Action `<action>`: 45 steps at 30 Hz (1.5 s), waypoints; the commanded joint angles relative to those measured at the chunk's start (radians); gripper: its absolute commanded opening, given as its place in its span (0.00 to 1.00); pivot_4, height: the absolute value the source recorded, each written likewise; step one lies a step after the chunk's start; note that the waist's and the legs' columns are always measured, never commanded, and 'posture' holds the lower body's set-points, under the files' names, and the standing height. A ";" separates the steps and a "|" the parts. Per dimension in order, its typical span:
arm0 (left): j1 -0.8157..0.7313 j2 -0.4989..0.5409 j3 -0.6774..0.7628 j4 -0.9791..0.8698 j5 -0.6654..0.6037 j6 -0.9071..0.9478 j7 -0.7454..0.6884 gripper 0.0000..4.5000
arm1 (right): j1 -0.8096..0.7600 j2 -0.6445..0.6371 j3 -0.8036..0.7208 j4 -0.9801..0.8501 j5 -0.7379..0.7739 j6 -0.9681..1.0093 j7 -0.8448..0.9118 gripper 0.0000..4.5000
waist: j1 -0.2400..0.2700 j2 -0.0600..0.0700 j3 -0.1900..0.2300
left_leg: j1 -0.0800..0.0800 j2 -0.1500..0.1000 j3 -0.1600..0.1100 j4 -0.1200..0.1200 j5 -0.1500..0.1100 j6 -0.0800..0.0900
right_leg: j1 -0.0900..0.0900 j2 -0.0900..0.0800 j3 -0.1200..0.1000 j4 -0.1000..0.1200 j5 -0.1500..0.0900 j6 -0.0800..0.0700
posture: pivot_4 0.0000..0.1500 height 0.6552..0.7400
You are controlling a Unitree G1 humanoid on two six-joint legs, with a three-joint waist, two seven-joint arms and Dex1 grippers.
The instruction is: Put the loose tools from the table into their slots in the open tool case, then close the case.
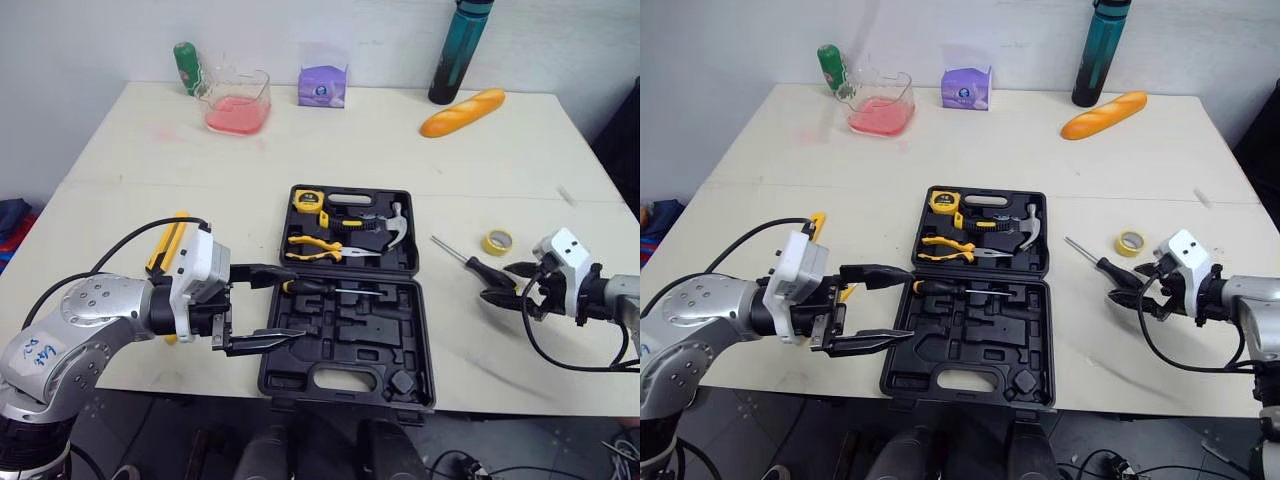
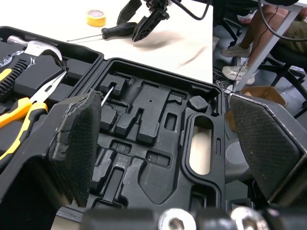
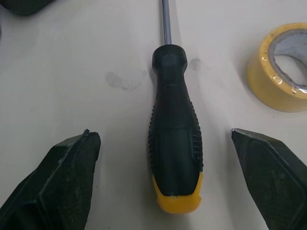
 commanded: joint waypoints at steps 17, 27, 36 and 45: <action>-0.019 0.013 0.003 -0.012 0.036 -0.040 -0.036 1.00 | 0.032 0.039 -0.029 -0.029 -0.030 -0.054 -0.047 0.23 | 0.000 0.000 0.000 | -0.001 0.000 -0.001 0.008 0.000 0.000 | 0.001 -0.001 0.000 0.003 0.000 0.000 | 1.00 1.00; -0.046 0.001 0.022 0.019 0.049 -0.088 -0.072 1.00 | 0.013 0.034 -0.078 -0.060 -0.016 -0.212 -0.030 0.23 | -0.003 0.001 0.001 | -0.001 0.000 -0.001 0.008 0.000 0.000 | 0.001 -0.001 0.000 0.004 0.000 0.000 | 1.00 1.00; 0.054 0.022 0.060 0.122 0.201 -0.280 -0.148 1.00 | -0.050 -0.037 -0.006 -0.375 0.062 -0.097 0.149 0.23 | -0.004 0.007 0.005 | -0.001 0.001 -0.001 0.008 0.000 0.000 | 0.000 0.000 0.000 0.004 0.000 0.000 | 1.00 1.00; 0.133 0.051 0.097 0.151 0.249 -0.299 -0.143 1.00 | -0.149 -0.032 0.239 -0.717 0.080 0.236 0.183 0.23 | -0.004 0.007 0.006 | -0.003 0.002 -0.003 0.008 -0.003 0.001 | -0.001 -0.006 0.000 0.001 0.000 0.000 | 1.00 1.00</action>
